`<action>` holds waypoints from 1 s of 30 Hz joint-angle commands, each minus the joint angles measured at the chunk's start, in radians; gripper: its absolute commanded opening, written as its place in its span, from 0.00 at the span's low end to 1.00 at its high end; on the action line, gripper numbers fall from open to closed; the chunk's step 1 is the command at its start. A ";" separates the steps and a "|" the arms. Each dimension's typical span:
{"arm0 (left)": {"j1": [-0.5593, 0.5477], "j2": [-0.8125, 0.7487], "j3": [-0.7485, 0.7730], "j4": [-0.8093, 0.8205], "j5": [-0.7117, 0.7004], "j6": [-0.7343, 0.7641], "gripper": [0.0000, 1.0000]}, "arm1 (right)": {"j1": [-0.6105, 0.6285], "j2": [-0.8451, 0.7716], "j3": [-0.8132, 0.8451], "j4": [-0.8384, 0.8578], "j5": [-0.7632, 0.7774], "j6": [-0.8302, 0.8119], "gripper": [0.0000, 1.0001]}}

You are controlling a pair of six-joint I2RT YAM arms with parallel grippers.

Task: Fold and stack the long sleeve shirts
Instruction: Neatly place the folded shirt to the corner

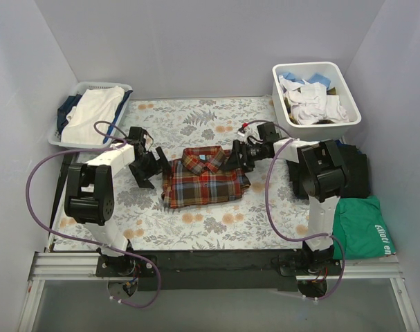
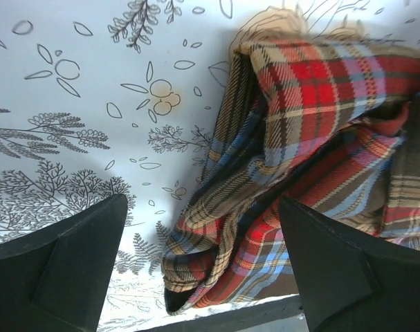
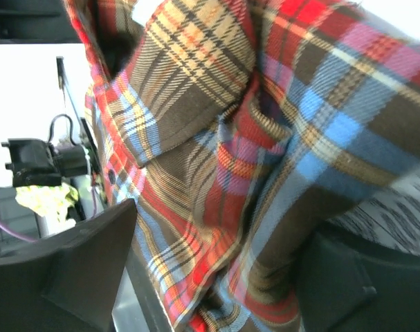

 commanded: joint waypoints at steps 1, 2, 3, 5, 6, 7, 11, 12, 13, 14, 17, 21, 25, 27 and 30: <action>0.007 -0.001 -0.010 0.013 0.048 0.000 0.91 | 0.062 0.092 -0.031 -0.061 0.073 -0.025 0.82; 0.007 0.000 -0.010 0.014 0.057 0.002 0.91 | 0.066 0.096 -0.033 -0.060 0.075 -0.025 0.80; 0.007 0.002 -0.010 0.020 0.063 0.005 0.91 | 0.073 0.096 -0.033 -0.063 0.076 -0.026 0.77; 0.007 0.004 -0.010 0.025 0.077 0.008 0.91 | 0.079 0.103 -0.030 -0.072 0.087 -0.029 0.73; 0.007 0.004 -0.008 0.026 0.083 0.012 0.91 | 0.082 0.103 -0.028 -0.078 0.090 -0.031 0.70; 0.007 0.004 -0.008 0.029 0.088 0.017 0.91 | 0.082 0.103 -0.026 -0.083 0.101 -0.029 0.67; 0.007 -0.009 -0.002 0.025 0.089 0.023 0.91 | 0.084 0.087 -0.020 -0.107 0.147 -0.034 0.38; 0.007 -0.010 0.001 0.020 0.080 0.025 0.91 | 0.084 0.083 -0.013 -0.114 0.158 -0.032 0.19; 0.008 -0.015 0.016 0.014 0.075 0.026 0.91 | 0.084 0.078 -0.008 -0.121 0.179 -0.037 0.07; 0.014 -0.018 0.025 -0.009 0.080 0.025 0.91 | 0.084 0.066 0.000 -0.153 0.194 -0.043 0.01; 0.045 -0.035 0.134 -0.099 0.088 0.015 0.91 | 0.081 0.026 0.036 -0.260 0.283 -0.089 0.01; 0.050 -0.078 0.254 -0.161 -0.047 0.028 0.91 | 0.050 -0.071 0.049 -0.385 0.371 -0.152 0.01; 0.050 -0.073 0.305 -0.176 -0.055 0.035 0.91 | 0.006 -0.164 0.061 -0.557 0.489 -0.233 0.01; 0.050 -0.066 0.331 -0.175 -0.044 0.041 0.91 | -0.022 -0.227 0.069 -0.665 0.593 -0.275 0.01; 0.050 -0.046 0.358 -0.159 -0.035 0.045 0.91 | -0.066 -0.296 0.118 -0.755 0.723 -0.293 0.01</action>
